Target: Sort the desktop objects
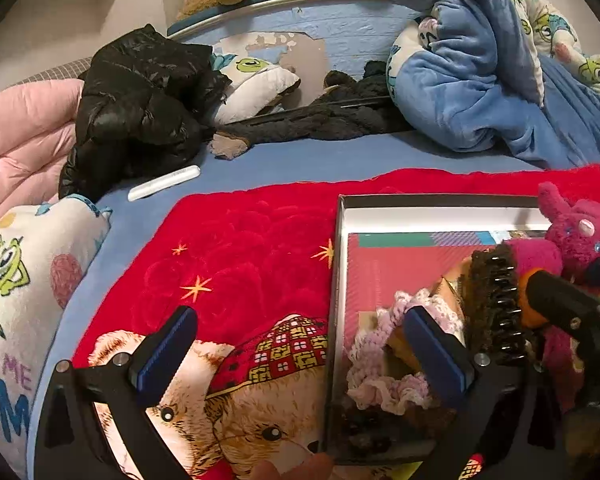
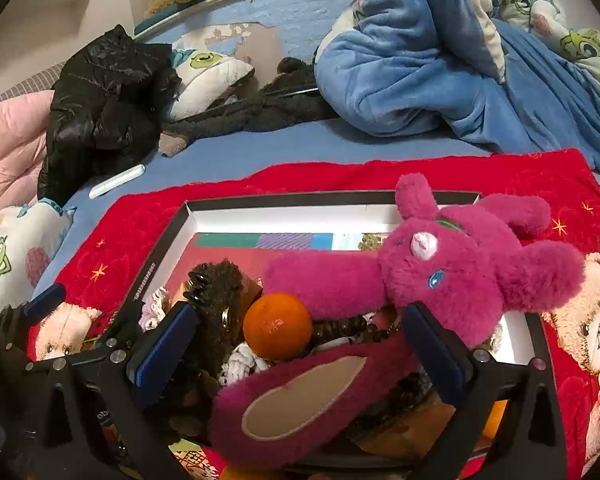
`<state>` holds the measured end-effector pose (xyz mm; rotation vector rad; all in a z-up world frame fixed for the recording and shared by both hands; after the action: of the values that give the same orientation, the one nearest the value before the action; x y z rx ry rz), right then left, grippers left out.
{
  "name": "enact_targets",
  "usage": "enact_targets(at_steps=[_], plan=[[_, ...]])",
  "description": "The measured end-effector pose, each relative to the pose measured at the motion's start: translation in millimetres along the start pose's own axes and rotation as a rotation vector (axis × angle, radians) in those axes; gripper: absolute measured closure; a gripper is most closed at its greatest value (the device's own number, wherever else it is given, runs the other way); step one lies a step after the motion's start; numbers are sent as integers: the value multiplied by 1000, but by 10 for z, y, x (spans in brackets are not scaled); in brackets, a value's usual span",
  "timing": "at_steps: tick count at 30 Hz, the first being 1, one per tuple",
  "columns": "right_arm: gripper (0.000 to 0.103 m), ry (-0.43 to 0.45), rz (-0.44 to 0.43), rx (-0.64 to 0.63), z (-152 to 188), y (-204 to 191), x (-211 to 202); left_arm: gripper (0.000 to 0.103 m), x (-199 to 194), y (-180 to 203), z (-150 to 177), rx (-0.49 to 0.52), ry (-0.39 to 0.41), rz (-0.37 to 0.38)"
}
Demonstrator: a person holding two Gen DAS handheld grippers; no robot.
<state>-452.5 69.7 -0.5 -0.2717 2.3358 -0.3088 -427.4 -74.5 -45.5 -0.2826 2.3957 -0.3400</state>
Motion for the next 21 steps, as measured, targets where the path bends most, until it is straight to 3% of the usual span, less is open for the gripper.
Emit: enact_targets(at_steps=[6, 12, 15, 21], plan=[[0, 88, -8, -22, -74, -49, -169, 0, -175, -108, -81, 15, 46, -51], [0, 170, -41, -14, -221, -103, -530, 0, -629, -383, -224, -68, 143, -81], [0, 247, -41, -35, -307, -171, -869, 0, -1026, -483, -289, -110, 213, -54], [0, 373, -99, -108, -266, -416, -1862, 0, -2058, -468, -293, -94, 335, -29]])
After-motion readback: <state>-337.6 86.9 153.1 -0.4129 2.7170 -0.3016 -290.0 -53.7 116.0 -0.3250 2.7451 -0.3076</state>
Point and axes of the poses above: each gripper's, at about its wrist camera, not at the fingertips, and x roughly the way its jaws point, y to its right, z to its underside, the point moved 6 cm from there along x, roughly the way its jaws point, and after that the axes turned 13 degrees about x, right-handed, at the moved point
